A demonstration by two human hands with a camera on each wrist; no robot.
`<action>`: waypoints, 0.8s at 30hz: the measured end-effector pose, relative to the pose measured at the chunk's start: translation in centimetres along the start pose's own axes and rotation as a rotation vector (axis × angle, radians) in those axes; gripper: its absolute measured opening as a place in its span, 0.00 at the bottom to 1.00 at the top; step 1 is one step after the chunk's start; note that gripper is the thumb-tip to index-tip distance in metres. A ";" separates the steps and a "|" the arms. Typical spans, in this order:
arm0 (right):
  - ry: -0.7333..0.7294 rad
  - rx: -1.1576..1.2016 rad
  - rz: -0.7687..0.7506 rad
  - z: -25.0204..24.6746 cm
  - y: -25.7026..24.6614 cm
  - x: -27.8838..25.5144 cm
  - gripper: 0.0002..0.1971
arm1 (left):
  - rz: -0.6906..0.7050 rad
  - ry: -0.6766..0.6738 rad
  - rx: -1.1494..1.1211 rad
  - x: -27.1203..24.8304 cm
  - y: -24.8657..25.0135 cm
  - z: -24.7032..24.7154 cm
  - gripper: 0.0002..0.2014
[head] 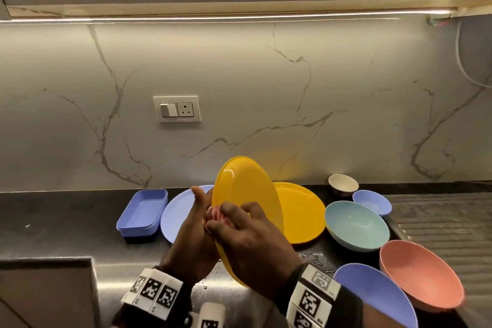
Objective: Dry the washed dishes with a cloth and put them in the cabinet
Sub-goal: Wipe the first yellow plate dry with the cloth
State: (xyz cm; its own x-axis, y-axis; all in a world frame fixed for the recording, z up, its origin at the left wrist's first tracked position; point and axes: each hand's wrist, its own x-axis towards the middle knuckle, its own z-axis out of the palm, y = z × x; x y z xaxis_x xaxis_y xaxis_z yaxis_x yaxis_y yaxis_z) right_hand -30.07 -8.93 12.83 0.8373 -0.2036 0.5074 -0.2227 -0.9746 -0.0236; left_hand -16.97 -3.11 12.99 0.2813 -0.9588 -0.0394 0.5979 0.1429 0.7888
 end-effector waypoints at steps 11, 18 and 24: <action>0.093 -0.158 -0.272 2.8 1.6 -4.3 0.16 | 0.099 0.218 0.047 0.2 0.2 -0.6 0.19; 0.068 -0.144 -0.243 5.0 5.0 -8.2 0.15 | 0.114 0.316 0.025 0.1 2.0 -1.3 0.14; 0.222 0.424 0.515 7.7 9.5 -10.7 0.14 | 0.085 0.318 -0.011 -1.0 2.8 -3.2 0.23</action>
State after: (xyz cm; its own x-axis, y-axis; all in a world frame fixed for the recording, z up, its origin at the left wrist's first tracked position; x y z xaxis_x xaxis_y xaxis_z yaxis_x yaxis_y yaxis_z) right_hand -37.30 -16.71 0.51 0.5461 -0.6689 0.5043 -0.3114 -0.7210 -0.6190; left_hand -13.17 -0.94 13.28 0.5498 -0.8190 -0.1643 0.5697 0.2238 0.7908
